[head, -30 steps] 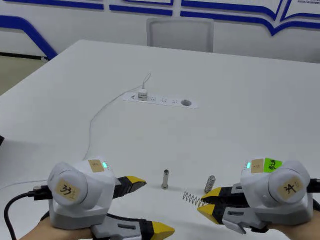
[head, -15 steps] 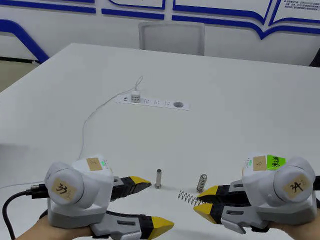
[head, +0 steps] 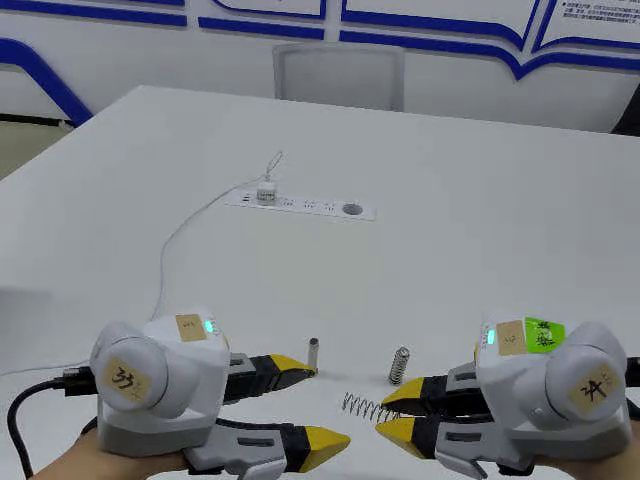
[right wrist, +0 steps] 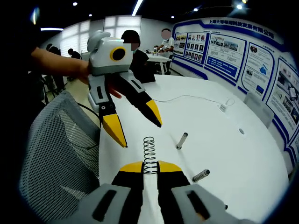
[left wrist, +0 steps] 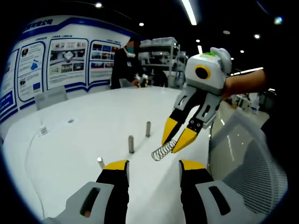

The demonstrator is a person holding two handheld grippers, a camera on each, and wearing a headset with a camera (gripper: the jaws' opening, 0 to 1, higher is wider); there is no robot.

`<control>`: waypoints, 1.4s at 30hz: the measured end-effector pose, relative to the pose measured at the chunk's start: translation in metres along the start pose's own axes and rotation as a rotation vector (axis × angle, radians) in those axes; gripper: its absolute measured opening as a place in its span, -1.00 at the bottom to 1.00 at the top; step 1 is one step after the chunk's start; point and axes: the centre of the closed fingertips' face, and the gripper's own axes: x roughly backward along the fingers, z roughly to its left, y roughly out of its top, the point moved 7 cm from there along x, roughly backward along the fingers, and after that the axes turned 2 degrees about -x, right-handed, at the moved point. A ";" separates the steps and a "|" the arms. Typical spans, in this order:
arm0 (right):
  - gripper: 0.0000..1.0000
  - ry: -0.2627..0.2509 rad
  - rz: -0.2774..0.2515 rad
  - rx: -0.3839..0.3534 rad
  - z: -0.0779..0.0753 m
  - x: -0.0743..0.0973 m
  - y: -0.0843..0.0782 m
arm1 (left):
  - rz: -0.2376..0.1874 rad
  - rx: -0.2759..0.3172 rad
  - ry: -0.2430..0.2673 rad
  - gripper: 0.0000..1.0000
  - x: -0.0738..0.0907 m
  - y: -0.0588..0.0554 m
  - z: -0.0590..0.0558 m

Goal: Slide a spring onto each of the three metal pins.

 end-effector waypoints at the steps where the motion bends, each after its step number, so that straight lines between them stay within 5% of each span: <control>1: -0.78 0.005 -0.001 0.009 0.001 -0.001 0.001 | 0.001 -0.003 -0.006 -0.14 -0.001 0.000 -0.001; 8: -0.78 0.035 0.009 0.086 0.007 -0.003 0.008 | 0.052 -0.063 -0.038 -0.17 -0.004 -0.002 -0.006; 18: -0.78 0.068 0.014 0.155 0.011 -0.004 0.019 | 0.041 -0.133 -0.076 -0.49 -0.005 0.006 -0.012; 29: -0.78 0.074 0.047 0.232 0.015 -0.005 0.020 | 0.102 -0.299 -0.086 -0.73 -0.005 0.006 -0.016; 37: -0.77 0.080 0.033 0.256 0.013 -0.002 0.022 | 0.084 -0.352 -0.097 -0.79 -0.003 0.007 -0.016; 42: -0.69 0.086 -0.001 0.166 0.010 -0.002 0.023 | 0.069 -0.354 -0.099 -0.80 -0.003 0.009 -0.016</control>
